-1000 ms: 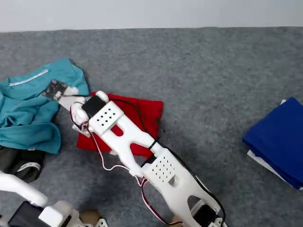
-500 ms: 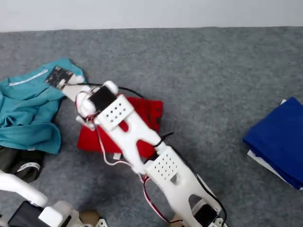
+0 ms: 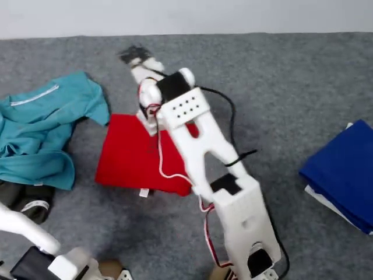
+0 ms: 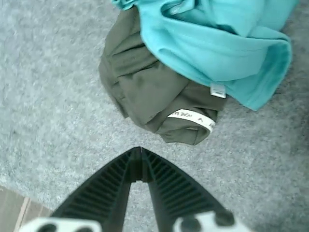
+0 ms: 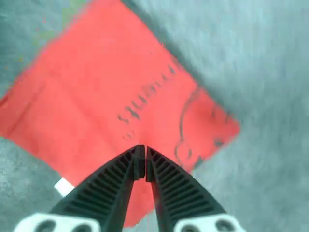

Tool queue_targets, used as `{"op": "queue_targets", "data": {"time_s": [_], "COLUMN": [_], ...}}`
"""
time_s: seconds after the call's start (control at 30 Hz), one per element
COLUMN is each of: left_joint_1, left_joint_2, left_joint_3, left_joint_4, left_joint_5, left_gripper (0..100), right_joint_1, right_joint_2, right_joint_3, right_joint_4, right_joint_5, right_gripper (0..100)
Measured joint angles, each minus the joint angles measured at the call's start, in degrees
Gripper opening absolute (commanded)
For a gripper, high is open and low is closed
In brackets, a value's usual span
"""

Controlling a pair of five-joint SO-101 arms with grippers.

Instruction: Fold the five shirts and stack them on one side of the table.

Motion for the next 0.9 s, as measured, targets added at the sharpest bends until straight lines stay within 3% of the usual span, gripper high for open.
{"op": "queue_targets", "data": {"time_s": [0.27, 0.47, 0.53, 0.9], "left_joint_1": [4.66, 6.24, 6.24, 6.24], "left_joint_2": [0.0, 0.0, 0.0, 0.0], "left_joint_3": [1.41, 6.24, 6.24, 6.24], "left_joint_4": [0.0, -1.23, -1.41, -3.34], "left_joint_5": [0.0, 0.0, 0.0, 0.0], "left_gripper": [0, 0, 0, 0], "right_joint_1": [1.41, 1.58, 1.58, 1.58], "right_joint_2": [-0.88, -0.35, 1.23, 8.79], "right_joint_3": [9.67, 10.11, 10.11, 10.11], "right_joint_4": [0.0, 0.0, 0.0, -6.86], "right_joint_5": [-19.16, -29.19, -31.82, -34.55], "right_gripper": [3.2, 32.5, 36.9, 34.0]}}
